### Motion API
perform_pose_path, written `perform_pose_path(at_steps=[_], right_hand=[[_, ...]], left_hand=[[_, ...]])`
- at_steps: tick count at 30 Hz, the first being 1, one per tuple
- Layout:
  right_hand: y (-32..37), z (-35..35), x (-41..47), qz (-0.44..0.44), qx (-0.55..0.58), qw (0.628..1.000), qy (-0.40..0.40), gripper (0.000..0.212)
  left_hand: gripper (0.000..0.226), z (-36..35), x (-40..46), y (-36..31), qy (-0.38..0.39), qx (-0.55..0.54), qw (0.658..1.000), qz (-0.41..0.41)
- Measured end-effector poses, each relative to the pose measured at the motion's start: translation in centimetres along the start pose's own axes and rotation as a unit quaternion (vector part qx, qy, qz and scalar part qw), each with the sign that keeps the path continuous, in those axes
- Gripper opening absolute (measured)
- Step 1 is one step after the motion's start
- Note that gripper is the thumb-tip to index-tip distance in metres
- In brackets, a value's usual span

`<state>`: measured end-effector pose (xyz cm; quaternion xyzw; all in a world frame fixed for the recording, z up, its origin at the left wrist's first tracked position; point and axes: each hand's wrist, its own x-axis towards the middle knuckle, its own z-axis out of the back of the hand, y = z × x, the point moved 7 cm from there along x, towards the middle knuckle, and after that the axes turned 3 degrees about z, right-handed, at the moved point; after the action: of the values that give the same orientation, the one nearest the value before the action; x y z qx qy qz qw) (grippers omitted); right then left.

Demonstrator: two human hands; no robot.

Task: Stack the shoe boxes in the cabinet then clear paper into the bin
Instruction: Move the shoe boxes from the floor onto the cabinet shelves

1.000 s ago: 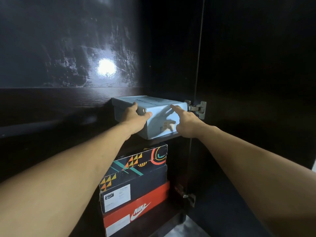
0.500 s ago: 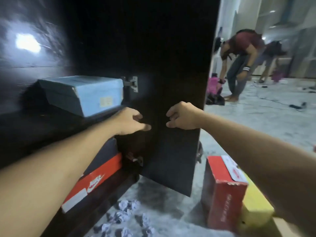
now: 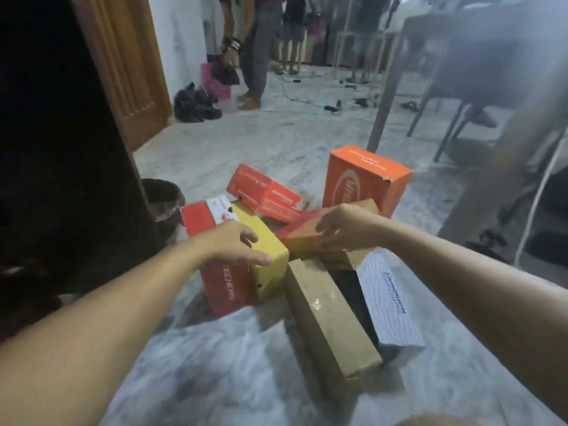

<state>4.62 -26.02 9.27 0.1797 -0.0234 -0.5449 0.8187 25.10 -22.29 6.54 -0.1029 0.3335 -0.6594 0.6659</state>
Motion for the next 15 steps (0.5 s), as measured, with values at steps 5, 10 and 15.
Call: perform_pose_path(at_steps=[5,10,15], right_hand=[[-12.1,-2.8,-3.6,-0.133,0.041,0.99,0.003,0.035],[-17.5,-9.3,-7.0,-0.182,0.104,0.978,0.002,0.045],[-14.3,-16.4,-8.5,-0.159,0.124,0.979,0.015,0.059]], left_hand=[[0.065,-8.4,4.6,-4.0,0.028,0.003,0.999,-0.034],[0.056,-15.1,7.7,-5.7,0.031,0.006,0.999,-0.016],[0.055,-18.3,9.5,-2.7,0.005,-0.028,0.999,0.044]])
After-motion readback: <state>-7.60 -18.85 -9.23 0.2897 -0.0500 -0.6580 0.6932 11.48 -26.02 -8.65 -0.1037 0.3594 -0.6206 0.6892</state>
